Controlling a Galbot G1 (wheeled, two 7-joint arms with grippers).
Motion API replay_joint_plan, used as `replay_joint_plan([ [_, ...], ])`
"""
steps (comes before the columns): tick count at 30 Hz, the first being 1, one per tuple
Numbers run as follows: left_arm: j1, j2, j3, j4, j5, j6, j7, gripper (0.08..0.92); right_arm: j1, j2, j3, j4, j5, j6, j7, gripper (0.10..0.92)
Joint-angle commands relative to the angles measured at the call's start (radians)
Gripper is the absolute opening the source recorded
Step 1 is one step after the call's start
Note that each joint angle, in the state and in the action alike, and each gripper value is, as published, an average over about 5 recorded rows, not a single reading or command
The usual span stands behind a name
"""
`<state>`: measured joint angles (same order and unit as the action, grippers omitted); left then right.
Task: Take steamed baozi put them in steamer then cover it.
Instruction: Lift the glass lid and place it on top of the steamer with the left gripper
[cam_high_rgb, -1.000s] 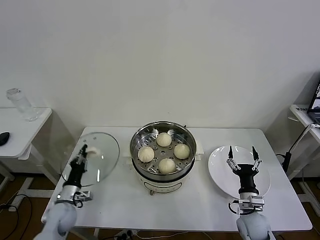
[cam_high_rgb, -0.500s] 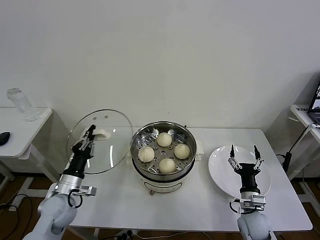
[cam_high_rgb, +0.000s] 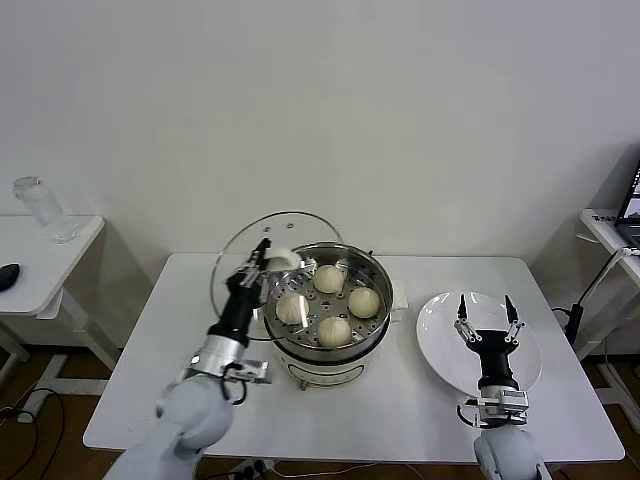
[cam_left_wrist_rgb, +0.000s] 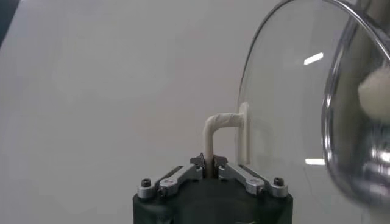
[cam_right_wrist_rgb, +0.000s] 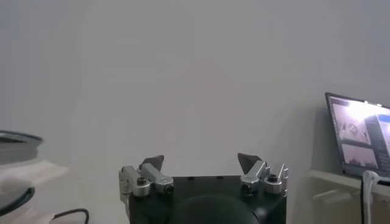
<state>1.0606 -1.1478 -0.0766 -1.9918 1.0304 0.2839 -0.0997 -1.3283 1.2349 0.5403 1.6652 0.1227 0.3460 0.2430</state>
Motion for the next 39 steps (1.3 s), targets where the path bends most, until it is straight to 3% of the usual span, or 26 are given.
replay_joint_plan([
  [1,-0.193,-0.098,0.242,0.045,0.086,0.231,0.165,0.195,0.000,0.005,0.001,-0.005,-0.001,-0.035,-0.009,0.823],
  [11,-0.229,-0.162,0.265,0.112,0.222,0.327,0.319,0.195,-0.004,0.015,0.013,-0.011,-0.002,-0.026,-0.014,0.823],
  [39,-0.213,-0.191,0.267,0.184,0.318,0.301,0.344,0.195,0.012,0.029,0.007,-0.040,-0.010,-0.008,-0.025,0.823],
])
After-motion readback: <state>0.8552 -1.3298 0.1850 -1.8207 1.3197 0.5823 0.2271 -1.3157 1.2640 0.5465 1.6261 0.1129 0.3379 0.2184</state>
